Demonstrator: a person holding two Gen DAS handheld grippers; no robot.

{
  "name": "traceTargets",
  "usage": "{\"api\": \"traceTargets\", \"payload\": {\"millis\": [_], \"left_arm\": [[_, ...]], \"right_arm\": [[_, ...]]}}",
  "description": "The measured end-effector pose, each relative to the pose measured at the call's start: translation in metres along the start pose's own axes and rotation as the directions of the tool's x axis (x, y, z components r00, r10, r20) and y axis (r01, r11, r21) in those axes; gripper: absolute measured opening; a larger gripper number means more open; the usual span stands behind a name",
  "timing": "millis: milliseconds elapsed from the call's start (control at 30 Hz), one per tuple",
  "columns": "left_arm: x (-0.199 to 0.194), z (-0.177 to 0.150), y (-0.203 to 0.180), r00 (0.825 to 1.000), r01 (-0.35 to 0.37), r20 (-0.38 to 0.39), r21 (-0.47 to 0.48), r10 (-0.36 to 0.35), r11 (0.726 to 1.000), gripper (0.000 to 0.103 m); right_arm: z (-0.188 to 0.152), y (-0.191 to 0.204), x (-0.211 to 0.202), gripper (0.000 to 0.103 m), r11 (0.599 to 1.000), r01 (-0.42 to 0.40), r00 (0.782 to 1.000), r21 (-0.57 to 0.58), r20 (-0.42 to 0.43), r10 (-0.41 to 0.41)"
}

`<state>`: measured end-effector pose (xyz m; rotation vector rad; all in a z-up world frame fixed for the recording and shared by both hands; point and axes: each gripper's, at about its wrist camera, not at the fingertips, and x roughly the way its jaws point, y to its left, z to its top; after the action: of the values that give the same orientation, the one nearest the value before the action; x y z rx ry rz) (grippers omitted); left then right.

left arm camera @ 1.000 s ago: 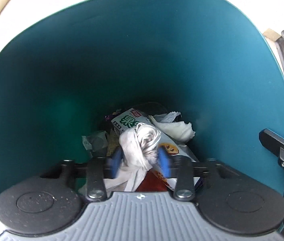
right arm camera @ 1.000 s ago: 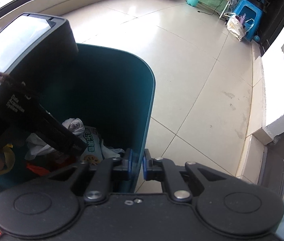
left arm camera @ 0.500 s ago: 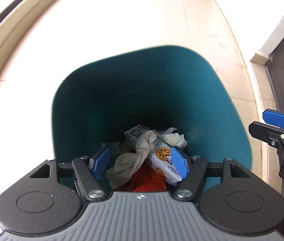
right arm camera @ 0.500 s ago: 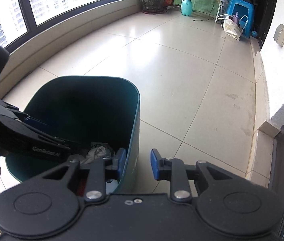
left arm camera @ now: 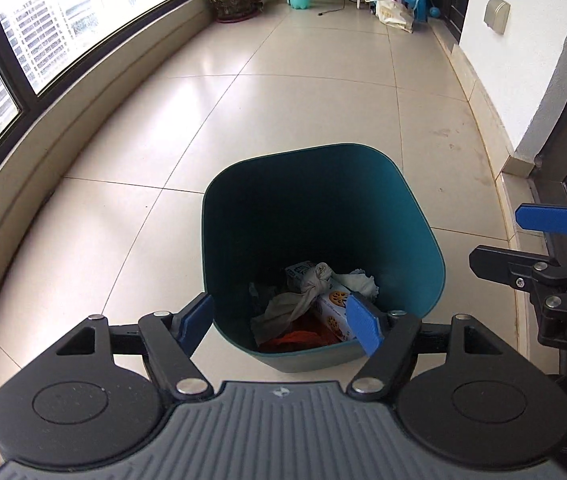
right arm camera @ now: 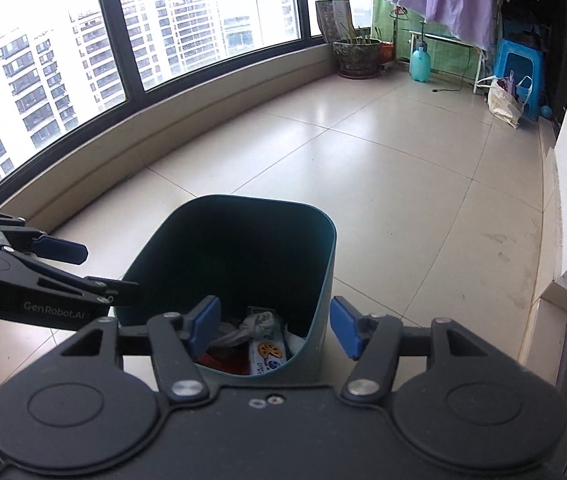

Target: Collect trash

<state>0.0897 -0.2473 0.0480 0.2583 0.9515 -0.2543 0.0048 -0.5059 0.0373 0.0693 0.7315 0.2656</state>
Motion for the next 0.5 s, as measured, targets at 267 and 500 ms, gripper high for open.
{"api": "traceTargets", "payload": {"millis": [267,500], "left_arm": [[-0.038,-0.027,0.000,0.997,0.009,0.083,-0.066,-0.004,0.998,0.074],[-0.062,-0.043,0.003,0.990,0.049,0.140,-0.108,-0.033,0.993,0.082]], "right_arm": [[0.002,-0.009,-0.032,0.086,0.998,-0.055,0.994,-0.017,0.089,0.056],[0.000,-0.012,-0.049,0.101,0.997,-0.082,0.983,-0.011,0.167,0.083]]}}
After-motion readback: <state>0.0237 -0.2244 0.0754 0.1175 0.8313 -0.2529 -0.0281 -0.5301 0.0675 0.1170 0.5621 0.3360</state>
